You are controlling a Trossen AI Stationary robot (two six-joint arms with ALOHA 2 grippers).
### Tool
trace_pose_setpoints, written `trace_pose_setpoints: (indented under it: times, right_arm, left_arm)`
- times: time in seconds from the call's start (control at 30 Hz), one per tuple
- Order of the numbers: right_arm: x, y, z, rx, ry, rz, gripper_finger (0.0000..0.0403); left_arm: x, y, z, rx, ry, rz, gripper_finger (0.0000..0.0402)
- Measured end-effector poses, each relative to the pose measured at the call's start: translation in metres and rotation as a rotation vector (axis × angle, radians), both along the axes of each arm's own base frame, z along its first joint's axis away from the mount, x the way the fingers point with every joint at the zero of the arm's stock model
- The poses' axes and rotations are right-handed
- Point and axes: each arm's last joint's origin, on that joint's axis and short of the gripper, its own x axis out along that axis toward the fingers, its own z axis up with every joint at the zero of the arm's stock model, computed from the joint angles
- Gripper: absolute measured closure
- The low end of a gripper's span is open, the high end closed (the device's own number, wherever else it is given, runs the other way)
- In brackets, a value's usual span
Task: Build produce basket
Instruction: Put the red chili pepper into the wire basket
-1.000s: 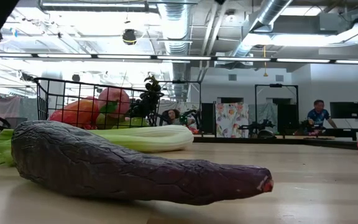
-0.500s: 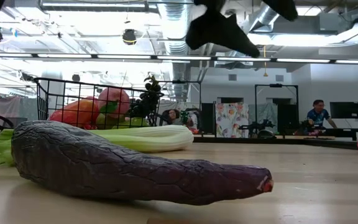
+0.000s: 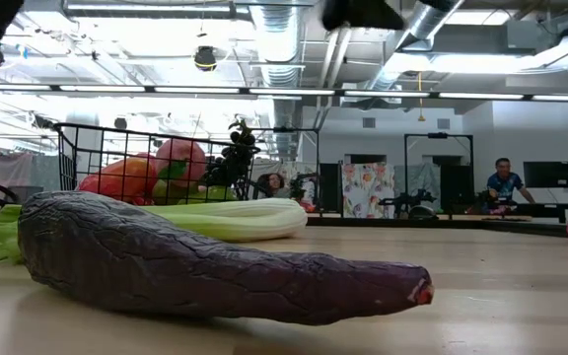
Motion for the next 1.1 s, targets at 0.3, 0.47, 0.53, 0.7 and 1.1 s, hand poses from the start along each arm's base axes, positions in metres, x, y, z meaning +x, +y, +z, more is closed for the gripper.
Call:
trace_pose_setpoints:
  times: [0.3, 0.47, 0.53, 0.7, 1.1]
  right_arm:
    - [0.001, 0.030, -0.023, 0.300, 0.059, -0.241, 0.0148]
    - [0.000, 0.039, -0.038, 0.327, 0.062, -0.367, 0.0148]
    - [0.003, 0.039, -0.048, 0.329, 0.078, -0.450, 0.0148]
    - [0.009, 0.027, -0.061, 0.385, 0.094, -0.764, 0.0148]
    - [0.004, -0.070, -0.008, 0.144, 0.200, -0.956, 0.0148]
  left_arm:
    - [0.014, 0.094, 0.022, -0.265, 0.026, -0.428, 0.0109]
    - [0.014, 0.144, 0.011, -0.349, 0.009, -0.430, 0.0109]
    - [0.013, 0.151, 0.006, -0.389, 0.031, -0.462, 0.0109]
    - [0.003, 0.152, -0.007, -0.522, 0.198, -0.533, 0.0109]
    - [-0.051, 0.112, 0.022, -0.698, 0.513, -0.627, 0.0109]
